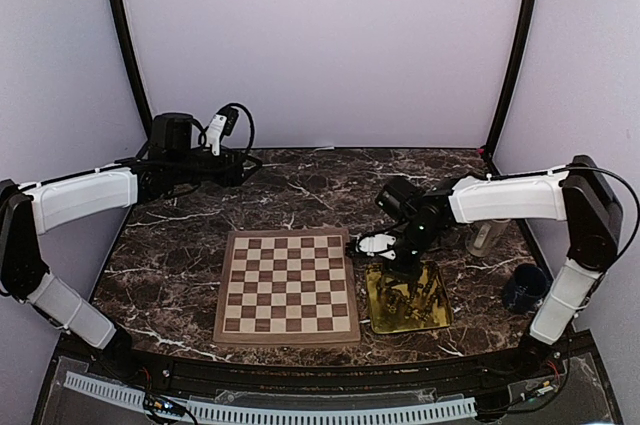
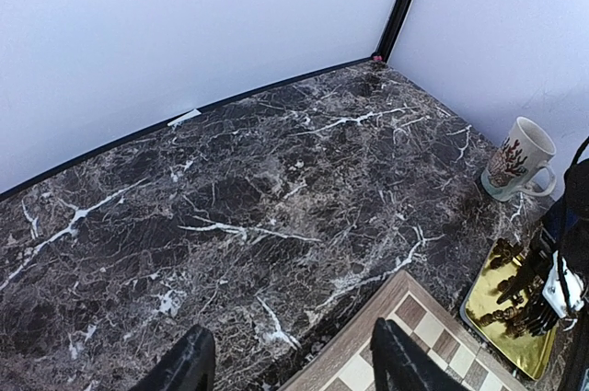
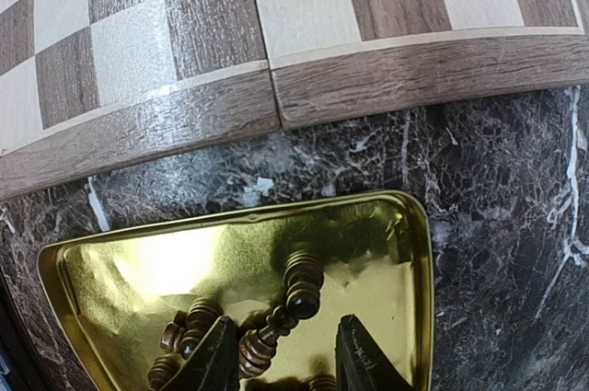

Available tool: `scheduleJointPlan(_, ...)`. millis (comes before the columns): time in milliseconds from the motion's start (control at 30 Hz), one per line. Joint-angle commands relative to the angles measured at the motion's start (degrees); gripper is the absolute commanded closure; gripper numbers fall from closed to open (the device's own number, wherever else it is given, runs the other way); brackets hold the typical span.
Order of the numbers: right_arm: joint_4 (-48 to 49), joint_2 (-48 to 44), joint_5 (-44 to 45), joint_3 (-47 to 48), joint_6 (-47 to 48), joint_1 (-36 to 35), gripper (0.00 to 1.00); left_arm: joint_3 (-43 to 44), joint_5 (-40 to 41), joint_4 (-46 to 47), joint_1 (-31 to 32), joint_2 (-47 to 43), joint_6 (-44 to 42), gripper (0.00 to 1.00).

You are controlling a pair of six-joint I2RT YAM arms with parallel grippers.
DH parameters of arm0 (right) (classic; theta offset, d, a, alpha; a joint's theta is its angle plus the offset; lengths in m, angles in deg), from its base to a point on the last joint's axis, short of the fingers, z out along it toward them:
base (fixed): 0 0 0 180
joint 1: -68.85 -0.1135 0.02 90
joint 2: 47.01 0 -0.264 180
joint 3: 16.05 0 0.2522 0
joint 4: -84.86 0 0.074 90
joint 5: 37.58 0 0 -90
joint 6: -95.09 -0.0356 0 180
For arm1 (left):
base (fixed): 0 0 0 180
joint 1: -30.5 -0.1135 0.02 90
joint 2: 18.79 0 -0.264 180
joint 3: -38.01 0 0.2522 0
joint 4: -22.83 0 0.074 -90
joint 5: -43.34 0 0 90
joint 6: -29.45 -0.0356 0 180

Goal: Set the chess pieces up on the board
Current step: Pick up the pawn from the storage box.

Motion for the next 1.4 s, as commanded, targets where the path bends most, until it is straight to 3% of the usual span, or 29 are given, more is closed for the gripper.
scheduleJointPlan(0, 1.46, 1.39, 0.65, 0.76, 0.84, -0.97, 0.63, -0.26, 0.01, 1.21, 0.24, -2.08, -0.85, 0.40)
scheduleJointPlan(667, 1.78, 5.03, -0.35, 3.75, -0.33, -1.25, 0.89, -0.42, -0.52, 1.12, 0.30, -1.65, -0.32, 0.41)
scheduleJointPlan(1100, 2.41, 6.39, 0.14, 4.32, -0.89, -1.24, 0.86, -0.23, -0.71, 0.86, 0.27, -1.33, -0.41, 0.40)
scheduleJointPlan(1367, -0.09, 5.39, 0.13, 6.27, -0.62, -1.57, 0.94, -0.24, -0.71, 0.86, 0.25, -1.11, -0.41, 0.40)
